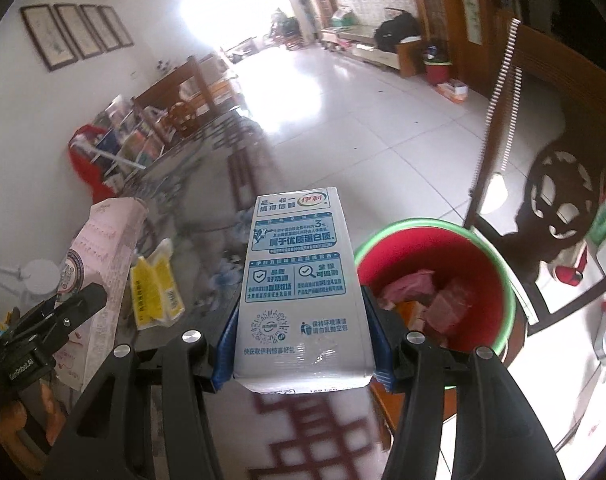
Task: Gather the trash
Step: 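Carry the pink carton and white-blue carton over to the red bucket, then open both tools over the red bucket to drop both cartons, then move both open tools back over the trash on the table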
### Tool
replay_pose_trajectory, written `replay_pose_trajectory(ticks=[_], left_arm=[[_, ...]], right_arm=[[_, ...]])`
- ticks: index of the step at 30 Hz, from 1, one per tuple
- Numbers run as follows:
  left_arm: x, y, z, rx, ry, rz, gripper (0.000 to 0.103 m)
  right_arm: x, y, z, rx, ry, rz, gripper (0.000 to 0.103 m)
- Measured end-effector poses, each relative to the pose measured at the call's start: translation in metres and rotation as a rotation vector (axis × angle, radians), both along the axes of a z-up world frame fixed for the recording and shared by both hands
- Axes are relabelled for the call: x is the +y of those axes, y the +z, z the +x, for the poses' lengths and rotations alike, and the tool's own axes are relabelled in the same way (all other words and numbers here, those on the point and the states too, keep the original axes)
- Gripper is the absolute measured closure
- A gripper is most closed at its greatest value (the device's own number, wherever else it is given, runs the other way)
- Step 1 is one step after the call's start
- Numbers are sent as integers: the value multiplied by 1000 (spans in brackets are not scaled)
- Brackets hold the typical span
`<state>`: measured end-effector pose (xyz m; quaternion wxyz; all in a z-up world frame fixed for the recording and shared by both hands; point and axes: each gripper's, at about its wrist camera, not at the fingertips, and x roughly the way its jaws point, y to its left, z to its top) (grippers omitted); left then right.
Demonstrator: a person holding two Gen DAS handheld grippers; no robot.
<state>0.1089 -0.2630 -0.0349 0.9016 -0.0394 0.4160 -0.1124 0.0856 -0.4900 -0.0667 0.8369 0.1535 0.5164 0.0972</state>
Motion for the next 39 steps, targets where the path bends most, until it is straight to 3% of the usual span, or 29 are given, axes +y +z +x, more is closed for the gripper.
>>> replay_pose_trajectory(ticks=[14, 24, 27, 39], left_arm=[[-75, -18, 26, 50, -159, 8, 33], [-117, -30, 38, 109, -258, -16, 30], [-126, -37, 42, 131, -259, 13, 20], [-112, -39, 48, 127, -208, 23, 20]], right_arm=[[-74, -8, -6, 20, -168, 1, 51], [-100, -16, 3, 32, -219, 16, 49], [-107, -21, 6, 40, -253, 42, 18], [-116, -29, 12, 56, -283, 80, 19]])
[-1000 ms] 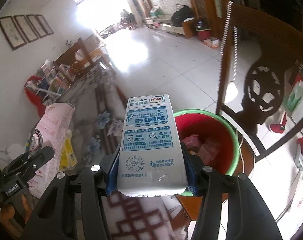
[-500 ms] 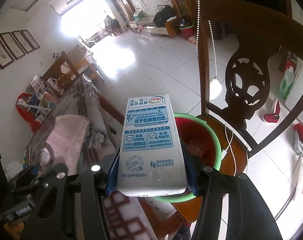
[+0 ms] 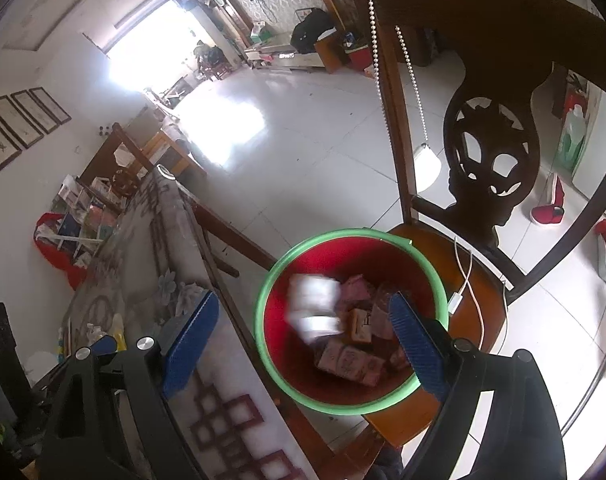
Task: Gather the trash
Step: 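Move both open tools back over the trash on the table, then grasp the brown-gold box with the left tool while the right tool grasps the yellow packet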
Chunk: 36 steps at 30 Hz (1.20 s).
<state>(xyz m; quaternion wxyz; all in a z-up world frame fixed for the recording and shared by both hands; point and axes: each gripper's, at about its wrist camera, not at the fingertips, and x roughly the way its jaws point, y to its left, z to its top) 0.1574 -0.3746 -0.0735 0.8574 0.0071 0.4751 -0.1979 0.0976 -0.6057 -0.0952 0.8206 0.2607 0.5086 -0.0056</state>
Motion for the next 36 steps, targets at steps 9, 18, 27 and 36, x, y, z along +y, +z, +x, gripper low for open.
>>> replay_pose_trajectory(ticks=[9, 18, 27, 36], left_arm=[[37, 8, -12, -39, 85, 14, 20], [153, -8, -55, 50, 427, 61, 20], [282, -46, -164, 252, 908, 53, 20], [298, -95, -168, 470, 943, -196, 20]], right_arm=[[25, 3, 6, -4, 67, -18, 19], [91, -3, 21, 13, 244, -22, 13], [166, -7, 27, 34, 414, -5, 12], [224, -4, 16, 30, 524, -26, 12]])
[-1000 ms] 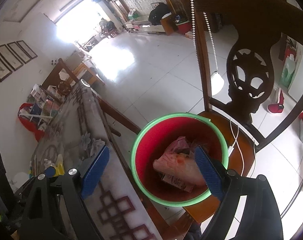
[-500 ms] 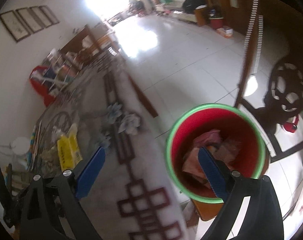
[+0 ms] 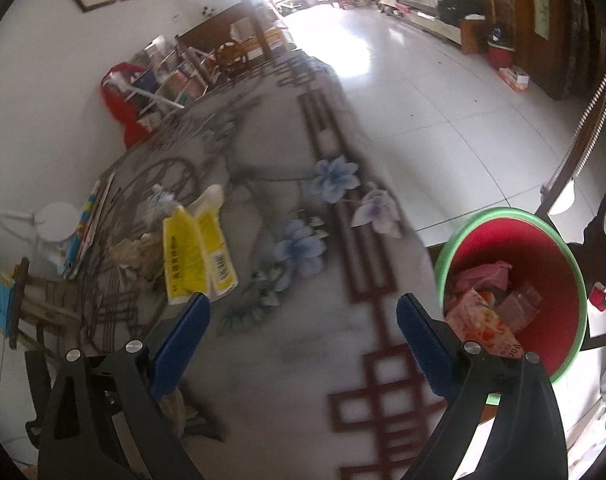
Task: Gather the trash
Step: 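Grasp the brown-gold box with the left tool while the right tool grasps the yellow packet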
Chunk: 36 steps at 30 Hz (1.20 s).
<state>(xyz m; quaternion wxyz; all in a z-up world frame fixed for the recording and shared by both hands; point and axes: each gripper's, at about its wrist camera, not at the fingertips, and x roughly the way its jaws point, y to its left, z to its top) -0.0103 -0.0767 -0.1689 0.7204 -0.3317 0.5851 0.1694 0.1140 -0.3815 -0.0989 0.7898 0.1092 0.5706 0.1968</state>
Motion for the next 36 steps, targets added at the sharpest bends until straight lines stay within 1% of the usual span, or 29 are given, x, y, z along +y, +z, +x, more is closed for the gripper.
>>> replay_pose_trajectory(ticks=[4, 5, 6, 7, 8, 10, 12, 14, 20, 25, 28, 31, 32, 33, 36], left_arm=[[10, -1, 17, -28, -18, 11, 20], [13, 0, 20, -34, -23, 17, 23], [16, 1, 25, -39, -36, 31, 32], [18, 1, 30, -43, -57, 46, 37], [20, 3, 35, -50, -92, 60, 49], [25, 2, 39, -70, -125, 49, 50], [31, 3, 41, -86, -148, 42, 56], [37, 7, 41, -92, -175, 59, 60], [69, 10, 36, -94, -249, 102, 60], [92, 13, 30, -101, -316, 115, 60], [104, 15, 26, -107, -335, 114, 58], [112, 17, 22, -119, -334, 115, 55], [114, 19, 20, -127, -333, 114, 52], [117, 21, 17, -139, -329, 116, 47], [121, 24, 12, -152, -332, 125, 42]], right_arm=[[12, 2, -9, 2, 1, -19, 12], [15, 2, -11, 2, -3, -25, 12], [17, 2, -12, 2, -5, -29, 12], [20, 2, -13, 3, -9, -34, 12], [23, 2, -15, 4, -14, -38, 12], [29, 4, -17, 5, -23, -42, 12], [38, 4, -19, 8, -28, -42, 12], [48, 4, -21, 10, -26, -42, 12], [92, -6, -13, 36, 37, -52, 12], [130, -22, 9, 51, 93, -66, 12], [147, -34, 27, 73, 122, -75, 12], [161, -50, 43, 108, 137, -88, 12], [165, -56, 47, 125, 143, -95, 12], [169, -64, 52, 148, 148, -106, 12], [174, -76, 57, 178, 149, -117, 12]])
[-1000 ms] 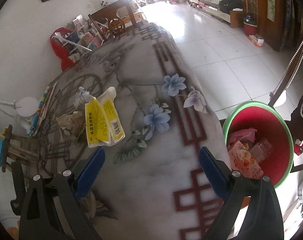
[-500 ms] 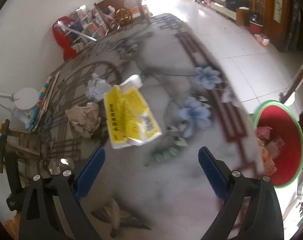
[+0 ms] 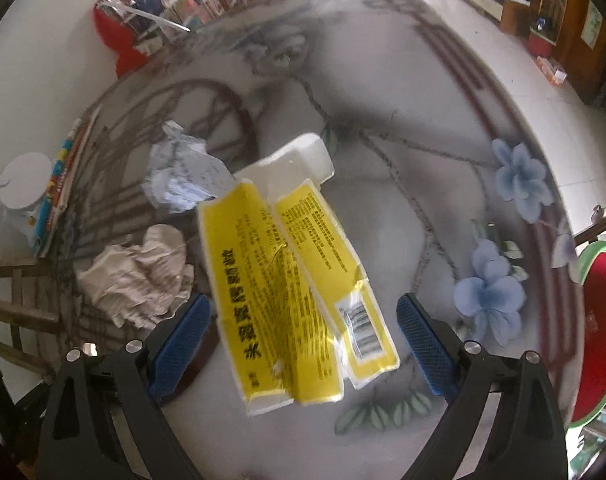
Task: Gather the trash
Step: 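Grasp the brown-gold box with the left tool while the right tool grasps the yellow packet, then lift the brown-gold box and yellow packet and carry them over the red bucket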
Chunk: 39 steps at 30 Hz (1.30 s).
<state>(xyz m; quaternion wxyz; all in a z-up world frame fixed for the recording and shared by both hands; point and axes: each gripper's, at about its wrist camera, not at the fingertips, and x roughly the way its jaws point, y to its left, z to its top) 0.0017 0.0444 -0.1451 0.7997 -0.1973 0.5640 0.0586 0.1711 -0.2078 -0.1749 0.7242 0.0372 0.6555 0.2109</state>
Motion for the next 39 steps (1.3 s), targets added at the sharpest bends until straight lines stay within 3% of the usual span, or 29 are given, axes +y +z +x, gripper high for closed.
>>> replay_pose_trajectory(ticks=[2, 5, 7, 9, 13, 17, 20, 22, 23, 28, 39], left_arm=[[4, -1, -4, 2, -1, 1, 42], [8, -7, -4, 13, -6, -5, 42], [9, -9, -5, 16, -8, -6, 41], [9, -12, -4, 20, -14, -6, 42], [6, -15, -2, 19, -28, -33, 41], [-4, -13, 3, 4, -31, -61, 31], [-8, -15, 11, 1, -36, -69, 30], [-14, -17, 15, 2, -66, -22, 40], [-17, -19, 18, 14, -85, -12, 58], [-17, -13, 23, -23, -104, -10, 62], [-37, 59, 34, -256, -132, 60, 62]], right_arm=[[3, -6, 0, 8, 2, -11, 13], [6, -7, -3, -16, 7, -26, 23], [4, 1, -8, -56, -13, -25, 37], [2, 13, -15, -85, -31, -23, 41], [-1, 32, -38, -118, -28, 4, 42], [-3, 46, -69, -150, -31, 19, 42], [-4, 52, -92, -165, -59, 27, 42], [-3, 55, -104, -163, -87, 46, 42], [-1, 57, -107, -165, -92, 51, 42], [1, 75, -116, -231, -83, 39, 42], [-21, 126, -116, -403, -166, 78, 42]])
